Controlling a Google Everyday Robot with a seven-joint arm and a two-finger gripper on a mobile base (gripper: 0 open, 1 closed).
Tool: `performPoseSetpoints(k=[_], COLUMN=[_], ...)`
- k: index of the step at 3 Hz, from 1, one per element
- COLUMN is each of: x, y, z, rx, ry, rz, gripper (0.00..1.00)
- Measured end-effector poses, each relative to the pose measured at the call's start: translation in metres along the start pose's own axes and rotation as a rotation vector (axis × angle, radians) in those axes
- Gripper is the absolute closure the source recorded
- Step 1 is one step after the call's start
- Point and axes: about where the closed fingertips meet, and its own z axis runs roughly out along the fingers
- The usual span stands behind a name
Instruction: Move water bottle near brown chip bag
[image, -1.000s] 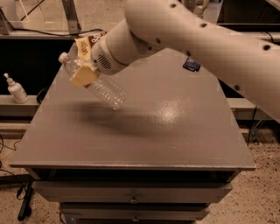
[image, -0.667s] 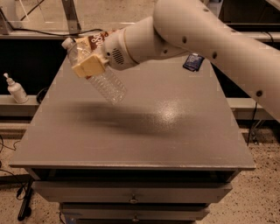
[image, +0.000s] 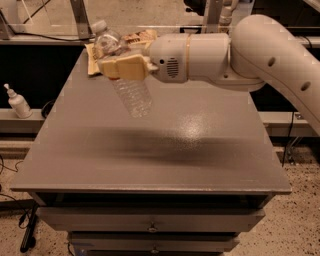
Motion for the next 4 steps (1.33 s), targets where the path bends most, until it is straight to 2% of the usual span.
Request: performPoseSetpoints(k=[1,2,3,4], x=[-0.004,0.009,0.012,0.012], y=[0.002,-0.005,-0.008,-0.015], z=[-0.009,-0.006,-0.022,-0.049], rx=[0.008,0.012,0.017,0.034], ry=[-0.017,-0.118,-0.231,-0.285], rz=[-0.022,0.025,-0.016,-0.069], gripper=[1.0,1.0,1.0,1.0])
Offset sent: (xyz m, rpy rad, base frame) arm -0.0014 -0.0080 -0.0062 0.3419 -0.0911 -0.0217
